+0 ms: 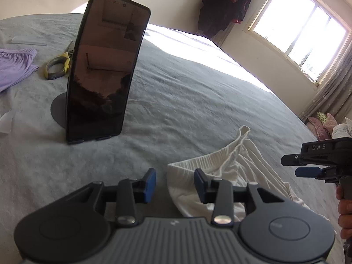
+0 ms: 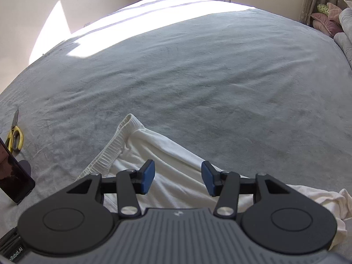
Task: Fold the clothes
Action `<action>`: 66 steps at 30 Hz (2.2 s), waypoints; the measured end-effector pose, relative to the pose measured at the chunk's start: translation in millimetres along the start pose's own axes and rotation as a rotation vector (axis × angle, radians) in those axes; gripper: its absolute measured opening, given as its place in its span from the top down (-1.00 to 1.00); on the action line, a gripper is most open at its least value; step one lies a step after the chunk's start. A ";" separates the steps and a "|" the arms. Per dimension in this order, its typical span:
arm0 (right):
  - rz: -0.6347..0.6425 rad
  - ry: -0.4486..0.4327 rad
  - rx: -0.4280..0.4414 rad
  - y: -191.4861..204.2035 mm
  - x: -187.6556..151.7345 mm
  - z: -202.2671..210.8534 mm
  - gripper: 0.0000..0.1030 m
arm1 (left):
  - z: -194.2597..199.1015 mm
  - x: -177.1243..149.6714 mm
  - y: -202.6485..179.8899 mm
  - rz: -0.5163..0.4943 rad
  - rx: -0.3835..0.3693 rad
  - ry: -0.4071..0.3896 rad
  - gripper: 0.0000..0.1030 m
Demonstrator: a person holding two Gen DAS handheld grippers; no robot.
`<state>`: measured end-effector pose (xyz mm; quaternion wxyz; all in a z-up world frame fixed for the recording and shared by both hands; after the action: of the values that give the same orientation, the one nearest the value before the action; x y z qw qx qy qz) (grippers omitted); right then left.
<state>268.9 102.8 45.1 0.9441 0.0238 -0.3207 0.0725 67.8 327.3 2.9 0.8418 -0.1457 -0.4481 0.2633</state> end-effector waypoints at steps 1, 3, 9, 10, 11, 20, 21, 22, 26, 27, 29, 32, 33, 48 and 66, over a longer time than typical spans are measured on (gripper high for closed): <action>-0.014 0.006 -0.009 -8.8 -3.8 2.4 0.01 | 2.7 -0.7 -2.9 -0.006 -0.007 -0.004 0.20; -0.034 0.014 -0.028 -24.7 -10.8 7.3 0.01 | 7.8 -3.3 -11.2 -0.037 -0.020 -0.016 0.16; -0.068 0.022 -0.119 -82.1 -35.2 24.2 0.01 | 9.4 -17.7 -36.8 -0.128 -0.065 0.001 0.16; -0.078 0.024 -0.137 -92.5 -39.1 26.2 0.01 | 8.0 -20.7 -40.6 -0.139 -0.073 0.011 0.16; -0.089 0.026 -0.155 -103.0 -43.0 28.3 0.01 | 6.5 -23.6 -44.3 -0.150 -0.081 0.022 0.16; -0.180 0.030 -0.241 -161.4 -56.4 35.6 0.01 | -5.4 -49.2 -72.0 -0.218 -0.148 0.115 0.16; -0.178 0.034 -0.236 -161.0 -56.8 34.4 0.01 | -7.1 -51.6 -73.7 -0.222 -0.154 0.126 0.16; -0.171 0.039 -0.229 -159.0 -56.9 33.0 0.01 | -8.2 -54.2 -75.5 -0.222 -0.160 0.140 0.16; -0.121 0.059 -0.209 -150.1 -57.6 26.2 0.01 | -14.0 -61.3 -79.0 -0.215 -0.177 0.179 0.15; -0.104 0.064 -0.208 -147.7 -58.0 24.4 0.01 | -14.4 -61.8 -80.6 -0.219 -0.178 0.180 0.16; -0.050 0.066 -0.198 -142.0 -59.1 20.4 0.01 | -14.9 -62.4 -84.1 -0.225 -0.183 0.182 0.16; 0.019 0.049 -0.223 -135.1 -58.4 16.6 0.01 | -15.1 -63.2 -89.3 -0.229 -0.201 0.188 0.16; 0.046 0.041 -0.219 -131.7 -57.7 14.7 0.01 | -15.1 -63.9 -90.9 -0.234 -0.203 0.188 0.16; 0.383 -0.031 0.001 -65.2 -61.0 -5.3 0.07 | -24.0 -66.5 -96.6 -0.260 -0.190 0.196 0.16; 0.230 -0.127 -0.236 -151.0 -16.5 8.4 0.89 | -31.5 -65.3 -100.7 -0.262 -0.185 0.194 0.16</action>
<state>273.8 -49.2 41.9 0.9037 -0.1196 -0.3865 0.1400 95.4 207.0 -10.3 0.8911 -0.1876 -0.4025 0.0936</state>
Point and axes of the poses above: each gripper's, at about its wrist camera, not at the fingertips, and z roughly against the way its jaws point, y to its left, x to its top, the point moved 6 cm from there along -z, roughly the way its jaws point, and after that the axes turned 5 degrees about -x, right-handed, at the moved point
